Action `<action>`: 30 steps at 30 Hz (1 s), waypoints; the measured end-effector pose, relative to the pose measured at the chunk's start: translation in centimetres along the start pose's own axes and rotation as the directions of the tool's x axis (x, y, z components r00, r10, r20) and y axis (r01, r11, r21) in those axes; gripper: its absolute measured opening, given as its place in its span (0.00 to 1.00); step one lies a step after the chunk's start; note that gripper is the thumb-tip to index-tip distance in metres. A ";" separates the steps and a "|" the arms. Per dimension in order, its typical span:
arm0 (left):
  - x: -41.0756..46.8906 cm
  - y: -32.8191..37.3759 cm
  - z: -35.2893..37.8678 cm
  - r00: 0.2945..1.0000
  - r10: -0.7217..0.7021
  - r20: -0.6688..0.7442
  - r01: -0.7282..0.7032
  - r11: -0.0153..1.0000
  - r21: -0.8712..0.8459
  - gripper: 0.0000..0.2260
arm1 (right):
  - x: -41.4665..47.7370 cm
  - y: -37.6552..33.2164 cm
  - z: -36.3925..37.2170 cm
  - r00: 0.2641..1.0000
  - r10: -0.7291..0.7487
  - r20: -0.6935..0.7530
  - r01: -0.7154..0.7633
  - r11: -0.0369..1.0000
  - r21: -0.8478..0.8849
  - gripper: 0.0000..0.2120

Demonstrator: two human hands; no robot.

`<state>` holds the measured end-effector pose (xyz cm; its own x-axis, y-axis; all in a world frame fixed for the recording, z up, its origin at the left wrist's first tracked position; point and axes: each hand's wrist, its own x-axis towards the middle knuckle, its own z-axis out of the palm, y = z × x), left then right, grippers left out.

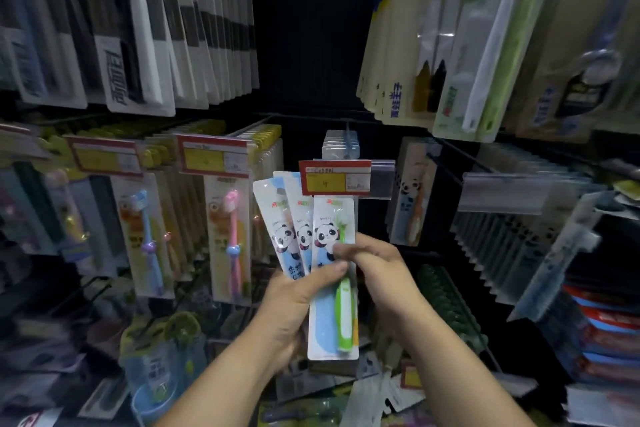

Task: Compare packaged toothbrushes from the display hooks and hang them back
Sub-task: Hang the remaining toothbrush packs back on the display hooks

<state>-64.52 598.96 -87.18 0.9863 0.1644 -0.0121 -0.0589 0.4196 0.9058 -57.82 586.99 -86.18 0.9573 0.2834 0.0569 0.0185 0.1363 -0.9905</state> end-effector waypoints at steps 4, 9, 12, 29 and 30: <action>0.0 -0.2 -0.9 0.998 0.057 -0.018 -0.056 0.996 0.067 0.19 | 0.4 -0.6 -0.9 0.993 -0.006 -0.118 0.007 1.000 0.009 0.06; 0.6 -0.9 -2.3 0.990 0.119 -0.078 -0.093 0.957 0.276 0.14 | 0.9 -0.6 -1.2 0.997 -0.063 -0.042 0.056 0.984 -0.167 0.07; 0.9 -0.9 -3.0 0.985 0.117 -0.130 -0.078 0.959 0.272 0.11 | 1.7 0.0 -0.9 0.988 -0.135 -0.072 0.104 0.938 -0.332 0.07; 1.4 -1.7 -3.3 0.981 0.109 -0.161 -0.068 0.968 0.243 0.16 | 4.6 0.3 0.5 0.922 -0.239 -0.305 0.096 0.904 -0.416 0.10; 1.4 -1.6 -3.3 0.982 0.109 -0.156 -0.070 0.969 0.235 0.16 | 4.4 0.5 0.4 0.928 -0.213 -0.305 0.025 0.854 -0.519 0.17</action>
<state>-63.58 601.45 -90.09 0.9377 0.3467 0.0207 -0.0900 0.1851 0.9786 -53.74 588.67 -86.33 0.9727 -0.0558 0.2253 0.1896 -0.3693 -0.9098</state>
